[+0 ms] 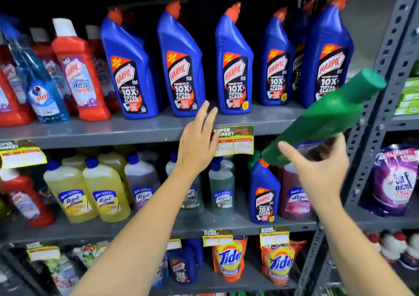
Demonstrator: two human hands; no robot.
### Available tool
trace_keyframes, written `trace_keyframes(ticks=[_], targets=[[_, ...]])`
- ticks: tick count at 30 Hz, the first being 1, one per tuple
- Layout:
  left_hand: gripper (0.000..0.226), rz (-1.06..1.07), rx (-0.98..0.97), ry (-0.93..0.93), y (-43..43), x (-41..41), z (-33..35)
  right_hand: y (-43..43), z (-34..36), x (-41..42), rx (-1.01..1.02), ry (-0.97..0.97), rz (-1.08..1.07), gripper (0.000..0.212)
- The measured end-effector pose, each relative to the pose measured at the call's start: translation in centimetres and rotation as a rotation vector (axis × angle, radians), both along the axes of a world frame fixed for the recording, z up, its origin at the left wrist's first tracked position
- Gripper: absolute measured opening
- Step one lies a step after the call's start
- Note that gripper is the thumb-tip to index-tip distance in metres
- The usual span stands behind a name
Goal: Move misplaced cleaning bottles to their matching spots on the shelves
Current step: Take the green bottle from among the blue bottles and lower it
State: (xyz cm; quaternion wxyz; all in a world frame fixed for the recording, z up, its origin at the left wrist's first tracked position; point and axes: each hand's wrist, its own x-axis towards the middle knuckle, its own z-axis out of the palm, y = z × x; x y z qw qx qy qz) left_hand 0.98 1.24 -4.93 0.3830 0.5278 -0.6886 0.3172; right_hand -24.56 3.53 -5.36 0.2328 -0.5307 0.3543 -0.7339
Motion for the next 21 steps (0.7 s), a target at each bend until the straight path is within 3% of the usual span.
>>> trace_keyframes(ticks=[3,6,11,16,21], targets=[[0.055,-0.002,-0.102,-0.012,1.2,0.5,-3.6,1.6,-5.6,1.9,0.095,0.088,0.105,0.063],[0.054,-0.017,-0.069,-0.043,2.7,1.2,-9.5,1.9,-10.5,3.9,0.224,0.17,0.194,0.069],[0.045,0.079,0.358,-0.015,5.4,3.3,-20.2,0.1,-15.0,7.9,0.361,0.308,0.209,0.07],[0.053,0.112,0.872,-0.225,5.9,4.3,-26.6,-2.7,-18.5,11.7,0.52,0.397,0.211,0.078],[0.063,0.17,1.096,-0.121,5.1,4.6,-28.6,-4.2,-21.2,14.6,0.614,0.45,0.163,0.084]])
